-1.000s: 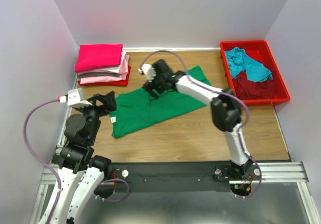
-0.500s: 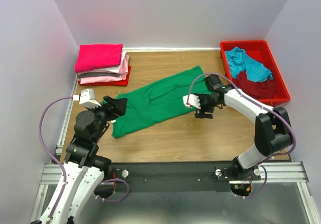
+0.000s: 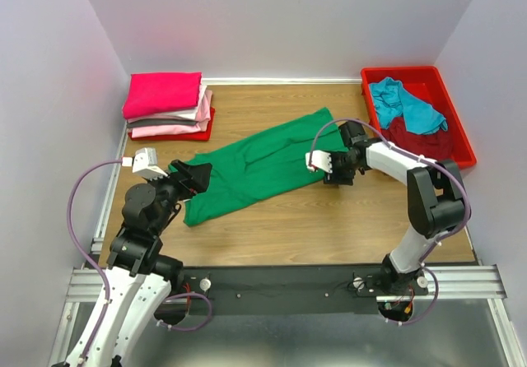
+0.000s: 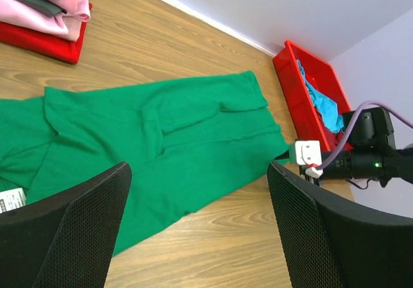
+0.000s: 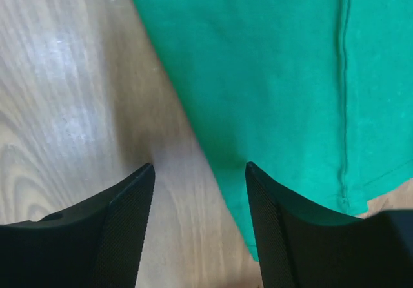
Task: Fold and stack the t-shirts
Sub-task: Fold the tshirt
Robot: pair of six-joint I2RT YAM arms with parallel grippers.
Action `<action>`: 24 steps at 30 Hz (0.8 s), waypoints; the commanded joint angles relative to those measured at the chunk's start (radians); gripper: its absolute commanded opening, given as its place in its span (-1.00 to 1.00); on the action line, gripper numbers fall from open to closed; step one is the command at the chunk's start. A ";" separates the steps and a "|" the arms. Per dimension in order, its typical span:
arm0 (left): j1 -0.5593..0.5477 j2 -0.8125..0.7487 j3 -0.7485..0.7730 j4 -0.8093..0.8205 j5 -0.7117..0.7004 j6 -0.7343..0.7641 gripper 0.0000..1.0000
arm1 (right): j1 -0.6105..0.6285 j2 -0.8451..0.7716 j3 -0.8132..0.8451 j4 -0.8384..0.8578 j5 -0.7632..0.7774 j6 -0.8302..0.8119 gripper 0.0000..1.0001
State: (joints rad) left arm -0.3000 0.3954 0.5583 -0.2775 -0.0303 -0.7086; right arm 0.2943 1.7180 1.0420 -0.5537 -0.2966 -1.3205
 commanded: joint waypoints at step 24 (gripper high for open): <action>0.007 0.014 -0.032 0.055 0.115 -0.005 0.86 | 0.002 -0.343 -0.258 -0.309 -0.025 -0.085 -0.99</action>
State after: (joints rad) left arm -0.3000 0.3950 0.5491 -0.2535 0.0292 -0.7082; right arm 0.2947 1.5215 0.8371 -0.6044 -0.2871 -1.3701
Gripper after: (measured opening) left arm 0.932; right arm 0.009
